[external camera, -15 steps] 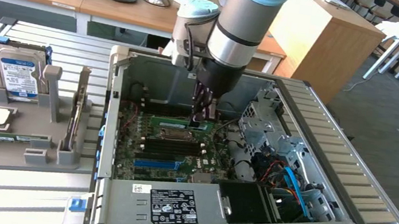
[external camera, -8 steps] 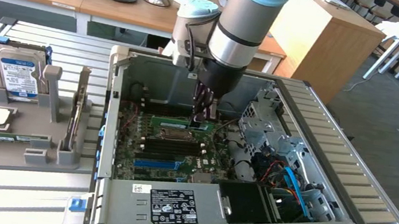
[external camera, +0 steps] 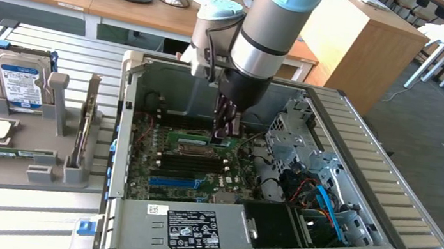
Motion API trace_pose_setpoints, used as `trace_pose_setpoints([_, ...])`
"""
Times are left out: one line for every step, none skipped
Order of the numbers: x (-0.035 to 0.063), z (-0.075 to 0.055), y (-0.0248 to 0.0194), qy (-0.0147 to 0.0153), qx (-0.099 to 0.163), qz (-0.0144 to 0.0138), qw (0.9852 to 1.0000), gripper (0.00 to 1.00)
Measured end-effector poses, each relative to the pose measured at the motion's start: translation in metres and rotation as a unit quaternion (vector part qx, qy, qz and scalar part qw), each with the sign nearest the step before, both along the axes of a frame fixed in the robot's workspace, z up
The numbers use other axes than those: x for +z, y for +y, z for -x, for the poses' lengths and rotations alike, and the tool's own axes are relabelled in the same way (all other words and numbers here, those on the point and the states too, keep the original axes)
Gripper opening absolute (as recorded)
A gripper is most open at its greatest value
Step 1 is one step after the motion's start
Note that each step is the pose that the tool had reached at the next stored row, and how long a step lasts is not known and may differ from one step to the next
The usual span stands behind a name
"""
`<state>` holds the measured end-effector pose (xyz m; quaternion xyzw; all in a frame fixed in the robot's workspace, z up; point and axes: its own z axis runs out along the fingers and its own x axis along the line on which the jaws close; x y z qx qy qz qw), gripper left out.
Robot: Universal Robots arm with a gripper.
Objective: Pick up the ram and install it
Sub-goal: 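Pick up the ram and move it above insertion slot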
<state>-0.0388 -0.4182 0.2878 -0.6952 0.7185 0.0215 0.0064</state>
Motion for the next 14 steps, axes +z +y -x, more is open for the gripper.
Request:
trace_pose_setpoints([-0.0011,0.000,0.0000,0.0000,0.000,0.0000,1.0000,0.12])
trace_pose_setpoints([-0.0020,0.000,0.0000,0.0000,0.000,0.0000,1.0000,0.12])
trace_pose_setpoints([-0.0030,0.000,0.0000,-0.0001,0.000,0.0000,1.0000,0.12])
trace_pose_setpoints([-0.0039,0.000,0.0000,0.0000,0.000,0.0000,1.0000,0.12])
trace_pose_setpoints([-0.0048,0.000,0.0000,-0.0001,0.000,0.0000,1.0000,0.12])
trace_pose_setpoints([-0.0056,0.000,0.0000,-0.0001,0.000,0.0000,1.0000,0.12])
trace_pose_setpoints([-0.0065,0.000,0.0000,-0.0001,0.000,0.0000,1.0000,0.12])
trace_pose_setpoints([-0.0074,0.000,0.0000,-0.0001,0.000,0.0000,1.0000,0.12])
trace_pose_setpoints([-0.0082,0.000,0.0000,-0.0001,0.000,0.0000,1.0000,0.12])
trace_pose_setpoints([-0.0090,0.000,0.0000,-0.0001,0.000,0.0000,1.0000,0.12])
trace_pose_setpoints([-0.0097,0.000,0.0000,-0.0001,0.000,0.0000,1.0000,0.12])
trace_pose_setpoints([-0.0104,0.000,0.0000,-0.0001,0.000,0.0001,1.0000,0.12])
trace_pose_setpoints([-0.0112,0.000,0.0000,-0.0001,0.000,0.0000,1.0000,0.12])
trace_pose_setpoints([-0.0119,0.000,0.0000,-0.0001,0.000,0.0001,1.0000,0.12])
